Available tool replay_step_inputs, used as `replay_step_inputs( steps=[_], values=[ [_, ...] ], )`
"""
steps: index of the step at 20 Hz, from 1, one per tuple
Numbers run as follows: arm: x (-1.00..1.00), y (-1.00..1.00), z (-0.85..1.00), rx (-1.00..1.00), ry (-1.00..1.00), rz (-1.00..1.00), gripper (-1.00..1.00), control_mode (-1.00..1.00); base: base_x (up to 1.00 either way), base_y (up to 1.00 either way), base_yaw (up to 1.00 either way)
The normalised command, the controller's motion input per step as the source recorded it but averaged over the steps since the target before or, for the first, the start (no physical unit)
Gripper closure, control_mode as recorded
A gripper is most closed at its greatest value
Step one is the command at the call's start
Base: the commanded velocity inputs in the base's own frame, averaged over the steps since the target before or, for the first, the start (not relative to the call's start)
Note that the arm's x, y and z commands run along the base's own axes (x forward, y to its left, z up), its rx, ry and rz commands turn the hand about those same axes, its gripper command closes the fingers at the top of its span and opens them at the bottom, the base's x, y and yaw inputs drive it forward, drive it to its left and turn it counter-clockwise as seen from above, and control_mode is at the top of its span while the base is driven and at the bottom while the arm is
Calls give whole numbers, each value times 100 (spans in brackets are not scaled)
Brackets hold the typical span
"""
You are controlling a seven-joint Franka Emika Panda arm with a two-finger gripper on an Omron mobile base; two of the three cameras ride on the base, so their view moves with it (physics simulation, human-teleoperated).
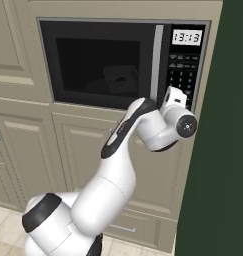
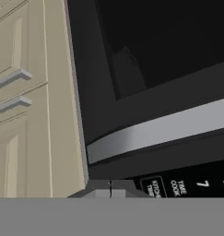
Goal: Place the tupperware containing the shrimp and sweet potato meal in the microwave. Close the microwave door and press the start button to reheat the meal.
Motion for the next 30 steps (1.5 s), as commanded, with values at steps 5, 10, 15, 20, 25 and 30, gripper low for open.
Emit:
replay_step_inputs(
  steps=[5,10,15,20,25,30],
  values=[
    [29,-6,-10,0,-4,0,100,-100,0,0,0],
    [29,-10,-10,0,-4,0,100,-100,0,0,0],
    [27,-12,-12,0,-3,0,100,-100,0,0,0],
    [30,-8,-16,0,-3,0,100,-100,0,0,0],
    [33,-11,-12,0,-3,0,100,-100,0,0,0],
    [37,-15,-9,0,-2,0,100,-100,0,0,0]
  ],
)
